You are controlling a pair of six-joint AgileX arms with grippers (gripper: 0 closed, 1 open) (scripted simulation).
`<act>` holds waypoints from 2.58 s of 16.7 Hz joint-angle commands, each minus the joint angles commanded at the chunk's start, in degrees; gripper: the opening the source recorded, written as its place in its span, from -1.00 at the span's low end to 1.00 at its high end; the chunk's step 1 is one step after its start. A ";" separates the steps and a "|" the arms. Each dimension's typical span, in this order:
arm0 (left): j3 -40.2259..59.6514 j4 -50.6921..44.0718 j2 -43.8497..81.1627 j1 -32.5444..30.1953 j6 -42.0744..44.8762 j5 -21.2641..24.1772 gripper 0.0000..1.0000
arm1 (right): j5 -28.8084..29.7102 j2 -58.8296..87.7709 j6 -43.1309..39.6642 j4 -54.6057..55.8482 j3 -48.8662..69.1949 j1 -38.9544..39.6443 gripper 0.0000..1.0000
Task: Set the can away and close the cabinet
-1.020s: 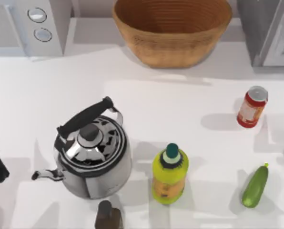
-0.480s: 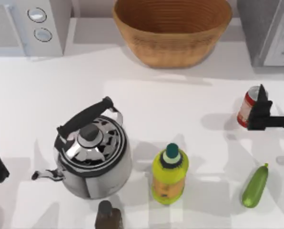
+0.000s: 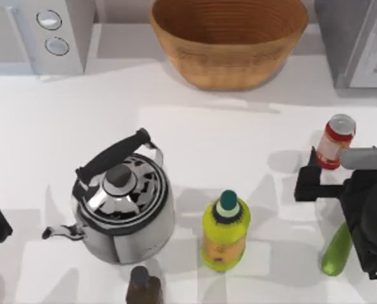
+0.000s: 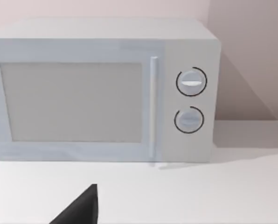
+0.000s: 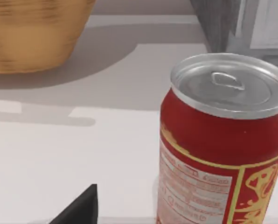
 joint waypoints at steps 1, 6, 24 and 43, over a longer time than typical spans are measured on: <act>0.00 0.00 0.00 0.00 0.00 0.00 1.00 | 0.41 1.58 0.11 1.13 0.18 0.27 1.00; 0.00 0.00 0.00 0.00 0.00 0.00 1.00 | 0.83 3.17 0.21 2.20 0.36 0.51 1.00; 0.00 0.00 0.00 0.00 0.00 0.00 1.00 | -4.82 8.22 -1.25 -4.81 13.12 -5.35 1.00; 0.00 0.00 0.00 0.00 0.00 0.00 1.00 | -4.82 8.22 -1.25 -4.81 13.12 -5.35 -1.00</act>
